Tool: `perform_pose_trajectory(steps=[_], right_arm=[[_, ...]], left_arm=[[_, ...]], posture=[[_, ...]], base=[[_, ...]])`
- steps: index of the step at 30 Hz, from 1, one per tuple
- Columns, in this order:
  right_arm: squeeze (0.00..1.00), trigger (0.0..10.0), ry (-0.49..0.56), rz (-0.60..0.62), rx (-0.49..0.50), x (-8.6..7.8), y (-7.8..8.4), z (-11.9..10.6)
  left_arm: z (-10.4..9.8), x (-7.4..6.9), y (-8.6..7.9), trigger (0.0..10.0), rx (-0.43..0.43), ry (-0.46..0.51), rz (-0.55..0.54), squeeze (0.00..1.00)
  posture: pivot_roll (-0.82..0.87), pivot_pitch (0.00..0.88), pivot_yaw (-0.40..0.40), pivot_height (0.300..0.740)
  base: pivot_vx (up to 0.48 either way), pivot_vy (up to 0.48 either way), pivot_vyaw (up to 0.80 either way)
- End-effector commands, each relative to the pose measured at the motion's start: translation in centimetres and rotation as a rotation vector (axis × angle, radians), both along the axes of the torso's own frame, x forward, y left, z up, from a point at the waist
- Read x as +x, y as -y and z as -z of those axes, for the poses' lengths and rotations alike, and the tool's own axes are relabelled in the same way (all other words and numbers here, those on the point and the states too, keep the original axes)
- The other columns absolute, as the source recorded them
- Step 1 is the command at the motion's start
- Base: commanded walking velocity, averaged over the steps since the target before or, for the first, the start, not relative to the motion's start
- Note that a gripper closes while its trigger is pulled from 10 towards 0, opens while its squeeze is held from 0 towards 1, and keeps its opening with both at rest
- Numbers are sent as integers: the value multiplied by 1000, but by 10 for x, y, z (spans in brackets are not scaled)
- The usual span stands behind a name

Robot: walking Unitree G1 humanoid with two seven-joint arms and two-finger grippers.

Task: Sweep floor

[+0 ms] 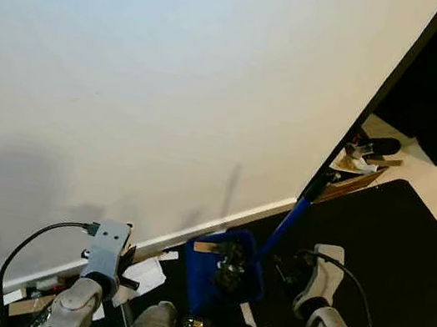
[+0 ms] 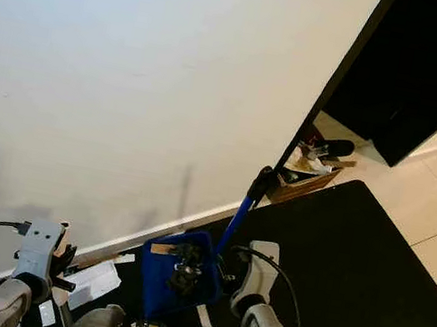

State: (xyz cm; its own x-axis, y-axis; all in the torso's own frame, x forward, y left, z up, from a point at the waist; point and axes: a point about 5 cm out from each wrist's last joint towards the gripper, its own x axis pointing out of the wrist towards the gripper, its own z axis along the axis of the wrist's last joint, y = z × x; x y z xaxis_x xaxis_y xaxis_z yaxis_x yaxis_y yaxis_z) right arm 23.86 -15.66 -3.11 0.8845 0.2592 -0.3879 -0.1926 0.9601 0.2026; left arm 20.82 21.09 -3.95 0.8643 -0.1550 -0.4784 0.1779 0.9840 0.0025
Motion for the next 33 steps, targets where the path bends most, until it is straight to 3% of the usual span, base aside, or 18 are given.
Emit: perform_pose_trajectory(steps=[1, 33], right_arm=[[0, 10000, -26, 8, -3, -5, 4, 4], [0, 10000, -21, 9, -2, -5, 3, 4]], left_arm=[[6, -6, 13, 10000, -36, -27, 19, 0], [6, -6, 12, 10000, -34, -27, 17, 0]], posture=[[74, 132, -23, 740], [73, 140, -17, 740]], base=[[0, 0, 0], [0, 0, 0]])
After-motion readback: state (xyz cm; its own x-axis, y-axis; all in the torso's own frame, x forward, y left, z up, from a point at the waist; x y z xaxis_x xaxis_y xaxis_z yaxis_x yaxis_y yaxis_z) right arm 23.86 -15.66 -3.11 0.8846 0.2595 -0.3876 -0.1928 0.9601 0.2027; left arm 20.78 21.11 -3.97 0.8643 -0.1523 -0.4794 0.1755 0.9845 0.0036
